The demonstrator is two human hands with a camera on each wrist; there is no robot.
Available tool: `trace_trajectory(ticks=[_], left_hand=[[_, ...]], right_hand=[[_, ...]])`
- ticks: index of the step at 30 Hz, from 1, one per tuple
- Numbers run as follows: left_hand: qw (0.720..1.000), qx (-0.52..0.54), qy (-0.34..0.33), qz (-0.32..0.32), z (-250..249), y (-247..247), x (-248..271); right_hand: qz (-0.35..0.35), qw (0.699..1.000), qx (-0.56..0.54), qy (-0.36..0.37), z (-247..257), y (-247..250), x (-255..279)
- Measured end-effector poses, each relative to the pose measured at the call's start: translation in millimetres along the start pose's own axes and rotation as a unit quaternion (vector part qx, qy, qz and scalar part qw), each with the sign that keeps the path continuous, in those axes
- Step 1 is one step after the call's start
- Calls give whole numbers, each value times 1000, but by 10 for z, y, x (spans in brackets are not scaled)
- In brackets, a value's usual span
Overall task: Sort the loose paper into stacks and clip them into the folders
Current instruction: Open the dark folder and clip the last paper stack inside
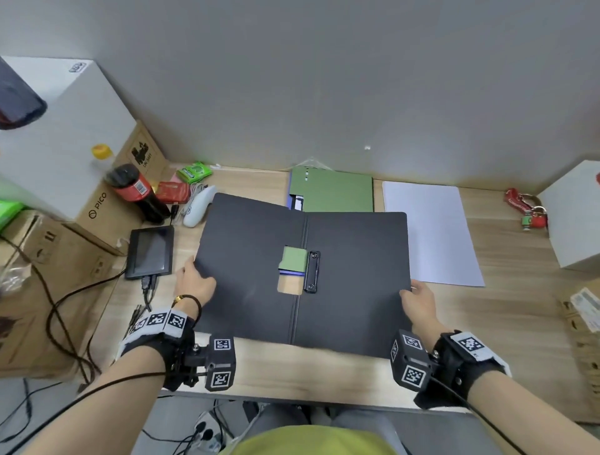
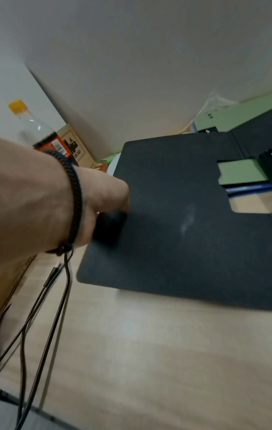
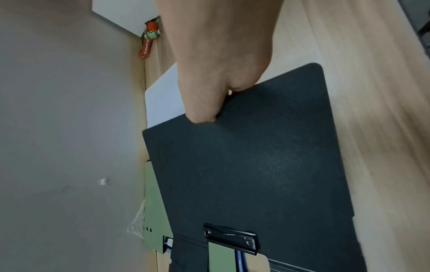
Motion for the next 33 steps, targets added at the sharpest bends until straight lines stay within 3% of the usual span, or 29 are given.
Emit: trace_trajectory(ticks=[2,5,8,15,22,26,30,33], left_hand=[[997,-65,-6,31,39,-149,-12],[994,-68,-46,77,-82,-359,70],[981,-85,-105,142,-234,-649,161],[964,-137,-108,200,-213,-915,213],[973,-97,-74,196,-101,-828,139],[990,-57,-53,120,-218,-710,95],[993,0,-108,36,-740,-665,161],[984,50,-162,62,-1306,-862,344]], right_hand=[[31,999,6,-10,71,-63,113],[92,995,5,-29,100,-227,212],[99,995,0,-21,72,-320,242],[146,985,60,-68,-224,-395,198],[197,978,35,-62,-186,-609,193],[192,979,-21,-59,-123,-595,170],[151,984,-61,-64,-95,-267,90],[110,989,-70,-75,-113,132,16]])
Point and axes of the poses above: each hand's wrist, its own x-axis away from the middle knuckle, its own y-axis out of the back of the hand, z = x × y, the point moved 8 cm from there along -x, towards the middle knuckle, and after that the axes turned 14 degrees about -x, right-handed, at the moved point
